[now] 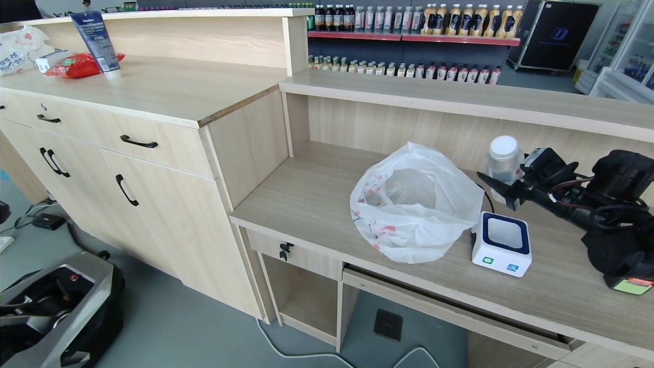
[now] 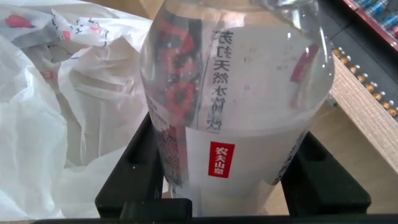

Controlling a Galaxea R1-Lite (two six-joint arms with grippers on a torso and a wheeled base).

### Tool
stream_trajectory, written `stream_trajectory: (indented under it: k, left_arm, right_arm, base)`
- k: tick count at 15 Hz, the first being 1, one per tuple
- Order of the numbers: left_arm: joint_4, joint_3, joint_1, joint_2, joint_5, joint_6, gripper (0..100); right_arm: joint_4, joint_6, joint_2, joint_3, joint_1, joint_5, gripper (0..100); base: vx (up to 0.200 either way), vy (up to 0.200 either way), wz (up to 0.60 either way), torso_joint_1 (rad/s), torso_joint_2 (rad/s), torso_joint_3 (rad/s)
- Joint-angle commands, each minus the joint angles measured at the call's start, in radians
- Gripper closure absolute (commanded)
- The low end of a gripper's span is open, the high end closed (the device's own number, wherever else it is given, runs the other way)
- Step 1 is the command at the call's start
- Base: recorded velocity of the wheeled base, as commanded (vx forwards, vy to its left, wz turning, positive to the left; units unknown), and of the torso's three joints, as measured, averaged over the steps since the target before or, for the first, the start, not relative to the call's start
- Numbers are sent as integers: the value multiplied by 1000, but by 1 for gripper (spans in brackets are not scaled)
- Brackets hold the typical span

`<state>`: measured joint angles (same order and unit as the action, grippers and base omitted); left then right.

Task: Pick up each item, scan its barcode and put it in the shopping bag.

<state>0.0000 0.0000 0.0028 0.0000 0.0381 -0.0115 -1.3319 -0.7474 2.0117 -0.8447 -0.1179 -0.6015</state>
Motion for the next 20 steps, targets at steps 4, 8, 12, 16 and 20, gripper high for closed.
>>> stream_trajectory:
  k: [4, 8, 12, 16, 20]
  left_arm:
    - [0, 0, 0, 0, 0, -1, 0]
    - [0, 0, 0, 0, 0, -1, 0]
    - [0, 0, 0, 0, 0, -1, 0]
    - [0, 0, 0, 0, 0, -1, 0]
    - [0, 0, 0, 0, 0, 1, 0]
  right_arm:
    - [-70, -15, 111, -73, -9, -87, 100]
    - [-110, -15, 157, -77, -6, -113, 100]
    - [-170, -10, 213, -96, -2, -136, 100]
    - [-171, -13, 219, -96, 9, -142, 100]
    - [-162, -13, 196, -85, 6, -142, 100]
  base:
    - [0, 0, 0, 0, 0, 0]
    - [0, 0, 0, 0, 0, 0]
    - [0, 0, 0, 0, 0, 0]
    - [0, 0, 0, 0, 0, 0]
    - [0, 0, 0, 0, 0, 0]
